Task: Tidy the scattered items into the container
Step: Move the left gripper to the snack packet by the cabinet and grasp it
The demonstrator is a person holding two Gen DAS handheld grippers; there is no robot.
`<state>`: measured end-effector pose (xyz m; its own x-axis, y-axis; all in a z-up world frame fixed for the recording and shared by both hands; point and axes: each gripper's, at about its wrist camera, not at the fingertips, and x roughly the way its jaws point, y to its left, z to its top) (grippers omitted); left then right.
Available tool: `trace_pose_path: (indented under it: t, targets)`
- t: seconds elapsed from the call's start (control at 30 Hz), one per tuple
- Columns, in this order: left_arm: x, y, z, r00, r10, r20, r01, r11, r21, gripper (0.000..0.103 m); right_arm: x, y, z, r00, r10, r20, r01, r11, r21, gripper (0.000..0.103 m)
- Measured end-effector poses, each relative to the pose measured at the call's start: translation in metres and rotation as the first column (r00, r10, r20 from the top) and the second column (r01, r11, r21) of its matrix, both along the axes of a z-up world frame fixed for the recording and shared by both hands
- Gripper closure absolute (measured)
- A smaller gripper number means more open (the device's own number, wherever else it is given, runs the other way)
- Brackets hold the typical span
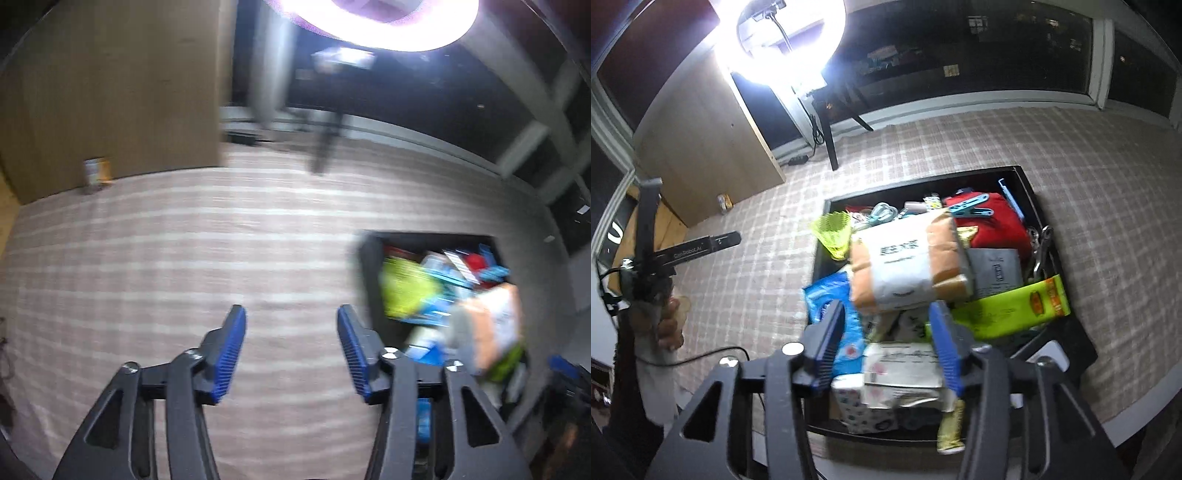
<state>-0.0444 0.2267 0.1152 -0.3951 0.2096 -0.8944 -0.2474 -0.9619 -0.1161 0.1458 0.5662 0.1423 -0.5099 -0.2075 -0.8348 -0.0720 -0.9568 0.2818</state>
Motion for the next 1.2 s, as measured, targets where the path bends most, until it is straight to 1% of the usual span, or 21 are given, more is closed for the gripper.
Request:
trace_pose_path:
  t: [0.07, 0.1, 0.2, 0.3, 0.37, 0.4, 0.47, 0.57, 0.6, 0.7, 0.93, 1.1, 1.2]
  targets:
    - [-0.021, -0.029, -0.004, 0.999, 0.033, -0.009, -0.033, 0.999, -0.032, 0.047, 0.004, -0.01, 0.003, 1.0, -0.023, 0.0, 0.023, 1.0, -0.009, 0.052]
    - [-0.037, -0.049, -0.006, 0.998, 0.06, -0.016, -0.061, 0.997, -0.05, 0.047, 0.005, -0.015, 0.004, 0.999, -0.034, 0.0, 0.034, 0.999, 0.0, 0.051]
    - [-0.073, -0.09, -0.013, 0.993, 0.119, -0.027, -0.121, 0.99, -0.069, 0.046, 0.011, -0.034, 0.005, 0.996, -0.084, 0.008, 0.083, 0.994, 0.075, 0.046]
    - [-0.115, -0.125, -0.024, 0.985, 0.17, -0.04, -0.172, 0.981, -0.085, 0.045, 0.012, -0.047, 0.003, 0.993, -0.118, 0.022, 0.115, 0.988, 0.106, 0.046]
    - [-0.144, -0.143, -0.034, 0.98, 0.196, -0.031, -0.198, 0.978, -0.072, 0.044, 0.013, -0.054, 0.001, 0.988, -0.152, 0.036, 0.146, 0.98, 0.133, 0.046]
    - [-0.154, -0.15, -0.038, 0.979, 0.202, -0.028, -0.204, 0.976, -0.071, 0.042, 0.012, -0.057, 0.0, 0.984, -0.171, 0.043, 0.163, 0.975, 0.153, 0.046]
    - [-0.176, -0.162, -0.051, 0.974, 0.225, -0.024, -0.227, 0.971, -0.075, 0.042, 0.013, -0.06, -0.001, 0.976, -0.209, 0.052, 0.197, 0.963, 0.182, 0.046]
    - [-0.203, -0.171, -0.07, 0.972, 0.236, -0.016, -0.237, 0.968, -0.08, 0.042, 0.015, -0.063, -0.003, 0.964, -0.258, 0.07, 0.242, 0.953, 0.184, 0.046]
    - [-0.212, -0.171, -0.079, 0.972, 0.235, -0.011, -0.235, 0.967, -0.096, 0.042, 0.017, -0.064, -0.004, 0.959, -0.274, 0.077, 0.257, 0.949, 0.185, 0.046]
    - [-0.231, -0.17, -0.098, 0.972, 0.236, -0.004, -0.234, 0.962, -0.142, 0.042, 0.024, -0.066, -0.006, 0.945, -0.312, 0.095, 0.288, 0.936, 0.205, 0.046]
    - [-0.253, -0.175, -0.122, 0.964, 0.265, 0.02, -0.262, 0.96, -0.103, 0.042, 0.039, -0.059, -0.013, 0.912, -0.386, 0.138, 0.353, 0.911, 0.215, 0.046]
    - [-0.255, -0.181, -0.135, 0.96, 0.279, 0.029, -0.276, 0.957, -0.088, 0.04, 0.042, -0.057, -0.016, 0.899, -0.408, 0.157, 0.37, 0.902, 0.224, 0.046]
    - [-0.251, -0.183, -0.138, 0.965, 0.262, 0.022, -0.26, 0.963, -0.076, 0.041, 0.042, -0.058, -0.017, 0.896, -0.413, 0.165, 0.372, 0.899, 0.232, 0.046]
